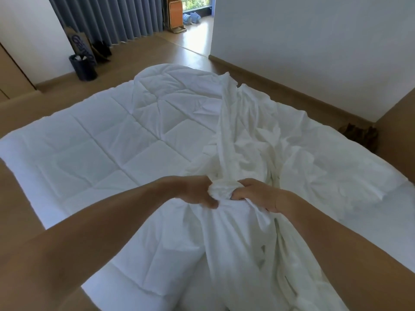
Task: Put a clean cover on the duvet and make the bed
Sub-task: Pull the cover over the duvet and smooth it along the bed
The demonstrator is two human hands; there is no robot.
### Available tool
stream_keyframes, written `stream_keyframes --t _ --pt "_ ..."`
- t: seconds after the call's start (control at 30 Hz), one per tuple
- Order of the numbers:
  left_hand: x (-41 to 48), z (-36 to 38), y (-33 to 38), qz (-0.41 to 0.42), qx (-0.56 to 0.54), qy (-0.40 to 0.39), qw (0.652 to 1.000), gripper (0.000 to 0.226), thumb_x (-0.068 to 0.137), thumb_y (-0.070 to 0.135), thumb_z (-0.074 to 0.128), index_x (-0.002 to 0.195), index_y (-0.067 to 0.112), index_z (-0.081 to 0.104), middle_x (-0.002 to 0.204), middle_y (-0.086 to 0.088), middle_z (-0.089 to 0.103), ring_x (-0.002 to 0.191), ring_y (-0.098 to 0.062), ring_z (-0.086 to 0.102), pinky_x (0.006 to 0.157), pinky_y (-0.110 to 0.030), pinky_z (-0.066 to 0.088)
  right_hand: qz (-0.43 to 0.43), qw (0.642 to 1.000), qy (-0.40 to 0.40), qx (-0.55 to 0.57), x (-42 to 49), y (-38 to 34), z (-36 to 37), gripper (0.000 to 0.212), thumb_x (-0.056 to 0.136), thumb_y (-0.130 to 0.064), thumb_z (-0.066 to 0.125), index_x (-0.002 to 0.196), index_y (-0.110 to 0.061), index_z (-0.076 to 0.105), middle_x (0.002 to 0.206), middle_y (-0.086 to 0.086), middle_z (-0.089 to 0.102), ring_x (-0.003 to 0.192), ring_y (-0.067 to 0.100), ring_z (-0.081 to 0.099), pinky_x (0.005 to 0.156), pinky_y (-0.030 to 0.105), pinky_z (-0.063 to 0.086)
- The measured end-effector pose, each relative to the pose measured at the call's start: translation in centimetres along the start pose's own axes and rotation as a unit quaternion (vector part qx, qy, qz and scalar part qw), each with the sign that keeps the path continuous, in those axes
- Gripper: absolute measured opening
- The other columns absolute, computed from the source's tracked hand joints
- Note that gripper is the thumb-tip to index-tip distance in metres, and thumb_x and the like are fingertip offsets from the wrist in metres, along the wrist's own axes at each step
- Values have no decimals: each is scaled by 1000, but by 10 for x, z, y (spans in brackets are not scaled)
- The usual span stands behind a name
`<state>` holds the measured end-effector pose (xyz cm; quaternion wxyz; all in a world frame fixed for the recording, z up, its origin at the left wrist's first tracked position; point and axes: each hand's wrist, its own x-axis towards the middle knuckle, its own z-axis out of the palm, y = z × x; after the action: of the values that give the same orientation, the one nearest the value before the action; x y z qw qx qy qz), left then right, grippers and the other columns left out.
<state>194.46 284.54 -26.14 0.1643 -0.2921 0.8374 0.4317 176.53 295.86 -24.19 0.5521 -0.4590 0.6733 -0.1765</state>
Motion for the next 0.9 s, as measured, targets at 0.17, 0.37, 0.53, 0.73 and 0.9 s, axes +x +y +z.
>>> stream_keyframes --t 0.17,0.37,0.53,0.73,0.9 --pt "0 -20 -15 -12 49 70 996 13 87 19 62 94 10 69 91 -7 68 80 -18 57 70 -29 46 20 985 -68 -157 11 -1 7 33 73 -31 85 101 -25 69 98 -2 73 90 16 70 83 29 56" --pt "-16 -14 -36 -34 -266 69 961 46 44 25 60 84 2 56 74 -3 54 68 -19 49 59 -26 38 -11 1000 27 6 38 -20 7 29 87 -34 63 107 -16 74 107 1 75 107 22 67 105 38 46" --pt "-10 -22 -39 30 -391 -4 920 42 59 17 78 99 9 67 84 -1 72 77 -17 69 67 -25 54 -39 996 50 64 50 -34 13 19 97 -33 59 108 -24 72 105 -5 76 101 12 70 98 32 51" --pt "10 -55 -45 19 -17 25 999 18 78 37 81 84 25 68 83 6 67 78 -15 62 71 -28 49 45 991 -39 -117 53 -26 13 61 70 -44 86 123 -26 63 114 -4 68 108 13 61 95 30 48" --pt "9 -53 -50 -7 -90 29 995 12 84 38 76 87 29 69 91 7 69 90 -16 64 81 -28 50 41 995 39 -83 60 -35 -1 32 79 -28 80 108 -19 72 106 2 73 102 20 67 97 34 50"
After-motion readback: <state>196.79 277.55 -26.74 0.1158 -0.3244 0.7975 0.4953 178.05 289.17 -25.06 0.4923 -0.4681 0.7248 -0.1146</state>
